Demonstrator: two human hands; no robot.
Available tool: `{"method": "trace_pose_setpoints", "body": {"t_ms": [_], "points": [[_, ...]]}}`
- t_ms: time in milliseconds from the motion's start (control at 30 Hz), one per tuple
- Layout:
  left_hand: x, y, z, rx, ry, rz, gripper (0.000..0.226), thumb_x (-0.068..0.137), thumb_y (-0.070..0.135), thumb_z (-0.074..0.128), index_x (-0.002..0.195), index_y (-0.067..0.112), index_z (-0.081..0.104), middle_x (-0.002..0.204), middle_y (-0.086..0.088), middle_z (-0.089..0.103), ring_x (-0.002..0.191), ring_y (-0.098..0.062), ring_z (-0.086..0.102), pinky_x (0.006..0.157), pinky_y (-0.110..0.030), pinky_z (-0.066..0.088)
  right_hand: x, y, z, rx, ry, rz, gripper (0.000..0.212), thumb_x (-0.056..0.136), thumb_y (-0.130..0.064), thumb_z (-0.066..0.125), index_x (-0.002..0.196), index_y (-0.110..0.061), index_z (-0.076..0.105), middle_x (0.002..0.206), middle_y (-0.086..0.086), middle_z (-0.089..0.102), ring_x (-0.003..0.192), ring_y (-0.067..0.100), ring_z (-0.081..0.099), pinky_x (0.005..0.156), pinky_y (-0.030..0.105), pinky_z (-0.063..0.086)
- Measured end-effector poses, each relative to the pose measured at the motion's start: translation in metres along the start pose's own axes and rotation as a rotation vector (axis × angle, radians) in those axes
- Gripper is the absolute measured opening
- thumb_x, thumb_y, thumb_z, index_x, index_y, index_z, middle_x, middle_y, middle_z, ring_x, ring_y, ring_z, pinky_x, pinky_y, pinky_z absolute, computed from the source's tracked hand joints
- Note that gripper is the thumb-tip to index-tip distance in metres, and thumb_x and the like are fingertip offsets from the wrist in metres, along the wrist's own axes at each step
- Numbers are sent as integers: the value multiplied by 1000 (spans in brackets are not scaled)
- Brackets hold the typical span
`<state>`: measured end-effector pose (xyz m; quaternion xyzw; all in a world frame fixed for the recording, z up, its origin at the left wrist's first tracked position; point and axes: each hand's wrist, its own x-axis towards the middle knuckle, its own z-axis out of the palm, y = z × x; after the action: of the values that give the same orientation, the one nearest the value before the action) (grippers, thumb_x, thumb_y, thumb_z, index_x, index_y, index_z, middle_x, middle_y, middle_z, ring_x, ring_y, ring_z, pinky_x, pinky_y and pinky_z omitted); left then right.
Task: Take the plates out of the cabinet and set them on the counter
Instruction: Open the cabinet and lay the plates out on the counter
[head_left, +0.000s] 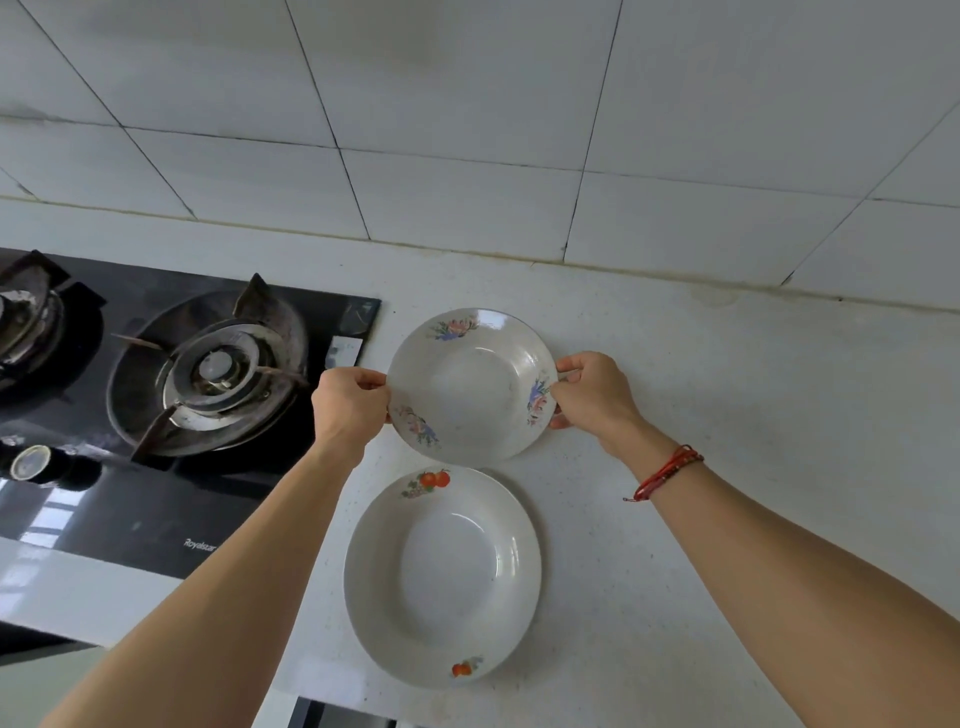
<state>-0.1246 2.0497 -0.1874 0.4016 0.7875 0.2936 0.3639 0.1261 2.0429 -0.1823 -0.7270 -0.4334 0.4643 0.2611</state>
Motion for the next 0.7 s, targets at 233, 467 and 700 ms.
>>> {"method": "trace_pose_setpoints", "body": {"t_ms": [233,467,700], "points": [[24,-7,18,32,5,-3,16,90,0,61,98,8,73,90,-5,69,80,-23,71,63,-30,57,25,12,12,2,-13,36,40,84,4,62,123,-4,59,106,11,70,91,24,71,68,38,64],[37,-11,28,46,0,-4,19,90,0,61,101,8,74,91,-4,68,84,-23,70,66,-31,58,34,16,19,35,-5,34,29,84,6,59,108,-10,59,92,3,68,91,24,70,74,44,64],[33,-13,28,31,2,12,20,91,0,58,100,8,74,94,-5,69,86,-24,70,78,-39,61,36,19,19,14,-10,19,35,84,6,59,114,-11,59,97,5,69,92,24,71,75,45,64]]}}
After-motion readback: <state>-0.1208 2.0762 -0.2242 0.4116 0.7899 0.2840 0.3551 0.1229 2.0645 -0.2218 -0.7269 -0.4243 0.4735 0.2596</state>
